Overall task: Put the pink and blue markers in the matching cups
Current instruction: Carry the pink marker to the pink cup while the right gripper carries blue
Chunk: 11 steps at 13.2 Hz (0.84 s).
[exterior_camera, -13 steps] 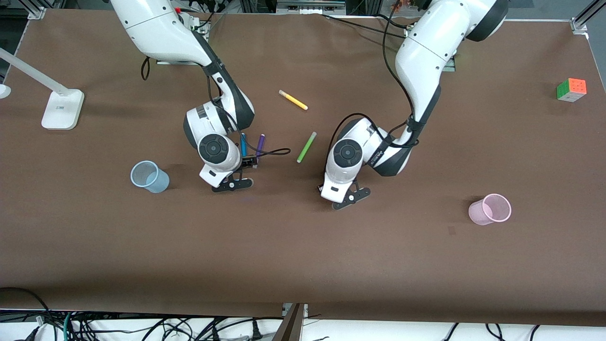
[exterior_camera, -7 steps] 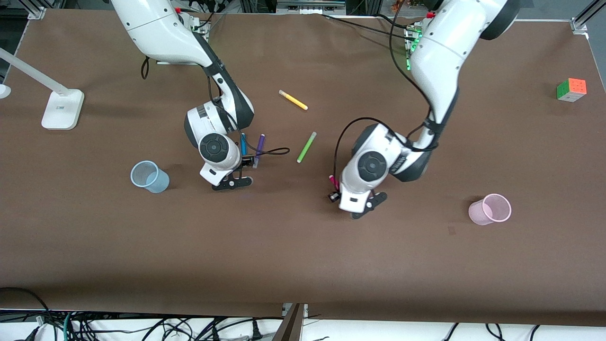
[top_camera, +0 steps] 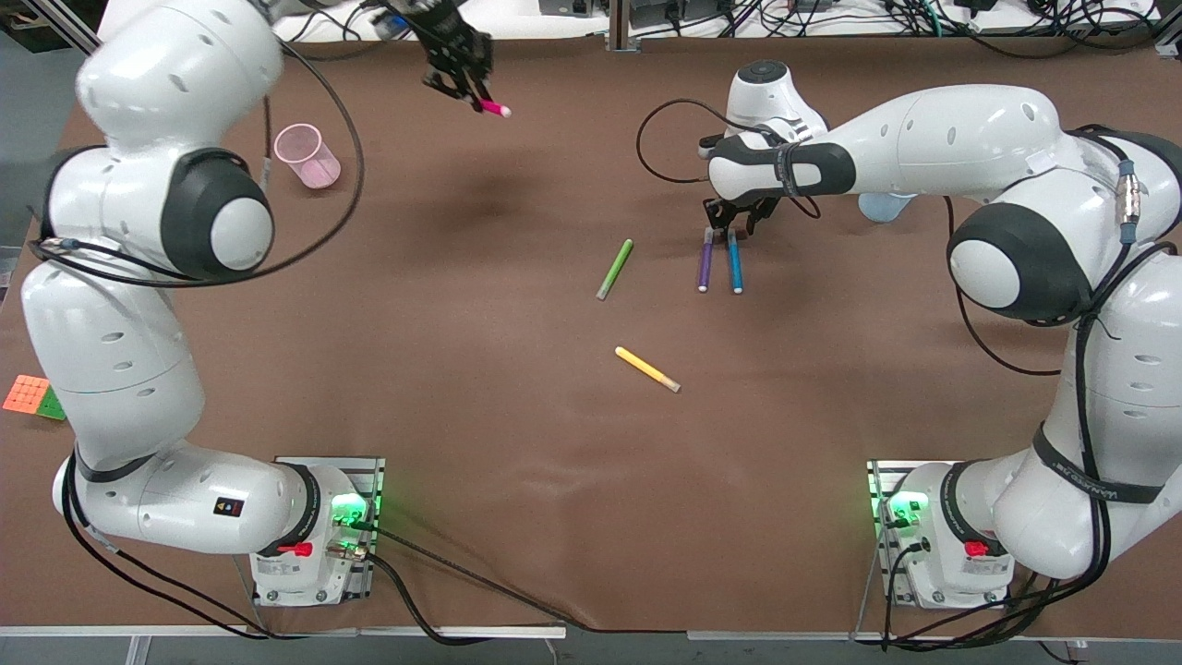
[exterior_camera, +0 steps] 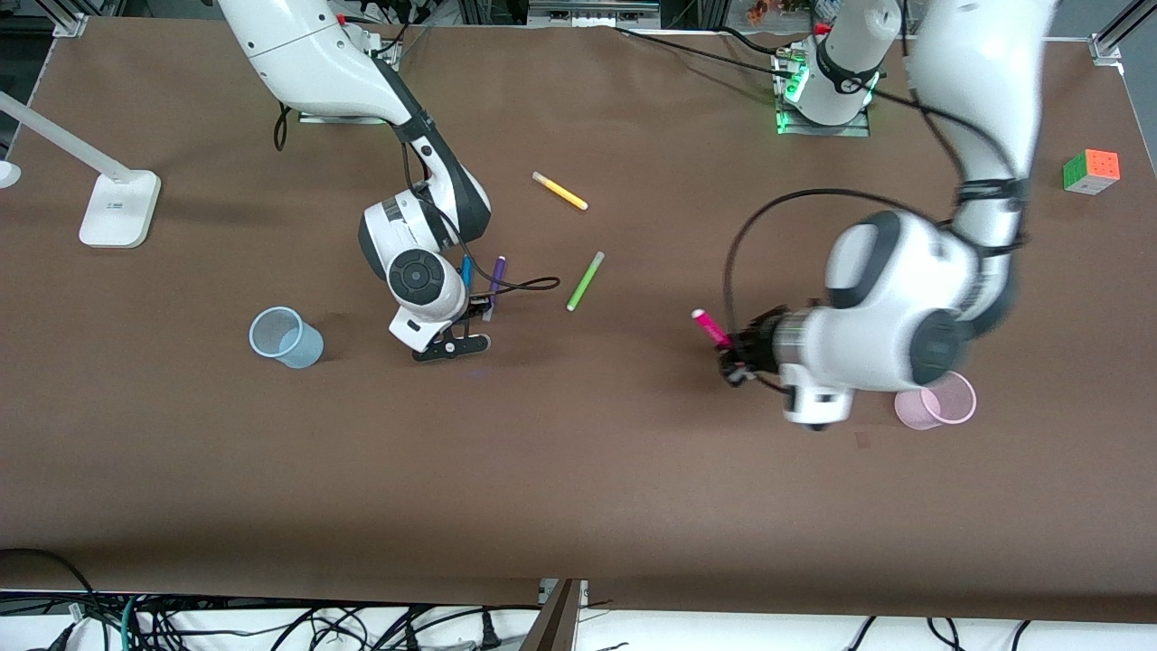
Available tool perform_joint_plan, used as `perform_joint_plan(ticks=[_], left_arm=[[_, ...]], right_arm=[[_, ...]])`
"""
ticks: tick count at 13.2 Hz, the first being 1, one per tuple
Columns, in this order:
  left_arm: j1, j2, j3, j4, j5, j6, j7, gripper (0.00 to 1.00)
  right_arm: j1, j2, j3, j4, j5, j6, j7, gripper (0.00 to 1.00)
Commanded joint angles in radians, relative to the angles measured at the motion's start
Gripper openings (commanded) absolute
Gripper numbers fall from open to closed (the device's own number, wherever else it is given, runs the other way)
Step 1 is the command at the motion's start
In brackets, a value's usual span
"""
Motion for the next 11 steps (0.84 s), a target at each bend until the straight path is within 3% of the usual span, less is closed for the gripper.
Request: perform_joint_plan(ticks=[1,4,11], left_arm=[[0.117,0.02,-0.016,0.07,-0.103,-0.094,0.033,0.0],[0.263,0.02,-0.01,0.068,-0.217,-0.123,0.127,0.0],[0.48,0.077,-0.008,0.035,-0.347,-0.145,0.306,0.0]], right_arm=[[0.004,-0.007,0.002,-0.022,0.015,0.026,0.007,0.29],[0.007,-0.008,0.002,-0.016,0.015,0.028,0.007,0.07],[0.001,-0.062,-0.009,0.089,0.008,0.014,-0.088,0.05]])
